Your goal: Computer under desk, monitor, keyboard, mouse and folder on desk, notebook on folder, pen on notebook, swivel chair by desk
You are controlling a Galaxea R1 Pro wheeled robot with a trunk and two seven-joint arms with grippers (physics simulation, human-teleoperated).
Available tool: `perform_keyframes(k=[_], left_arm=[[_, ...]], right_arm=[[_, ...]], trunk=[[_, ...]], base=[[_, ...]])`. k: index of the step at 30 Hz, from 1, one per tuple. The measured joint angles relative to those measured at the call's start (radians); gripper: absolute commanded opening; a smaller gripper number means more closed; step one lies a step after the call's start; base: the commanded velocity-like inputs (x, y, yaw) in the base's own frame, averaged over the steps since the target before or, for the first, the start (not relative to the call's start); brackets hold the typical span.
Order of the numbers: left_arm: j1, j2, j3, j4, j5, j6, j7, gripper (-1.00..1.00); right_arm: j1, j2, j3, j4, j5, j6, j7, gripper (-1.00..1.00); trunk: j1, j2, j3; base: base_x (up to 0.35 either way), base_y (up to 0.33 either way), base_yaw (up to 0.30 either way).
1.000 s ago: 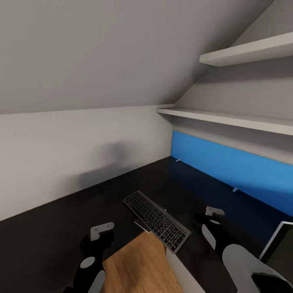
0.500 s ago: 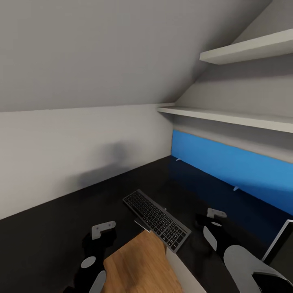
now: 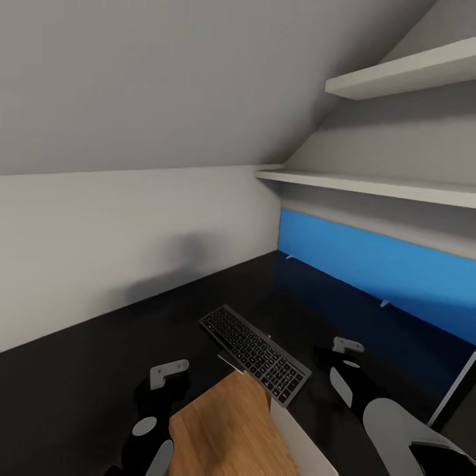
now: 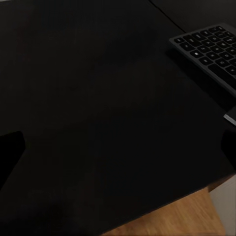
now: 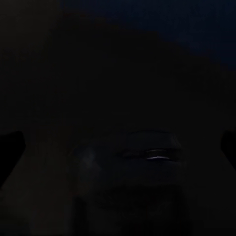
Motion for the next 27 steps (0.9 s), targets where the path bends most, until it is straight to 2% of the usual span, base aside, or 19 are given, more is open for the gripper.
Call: perform_keyframes(k=[5, 27], left_arm=[[0.000, 0.000, -0.001, 0.001, 0.000, 0.000, 0.000, 1.00], [0.000, 0.003, -0.006, 0.003, -0.003, 0.000, -0.003, 1.00]], right_arm=[[0.000, -0.001, -0.001, -0.001, 0.001, 0.000, 0.005, 1.00], [0.000, -0.003, -0.005, 0.005, 0.003, 0.026, -0.008, 1.00]], trunk=[[0.019, -0.035, -0.016], [0.019, -0.035, -0.016]], base=[[0.000, 0.000, 0.000], [0.051, 0.000, 0.000]])
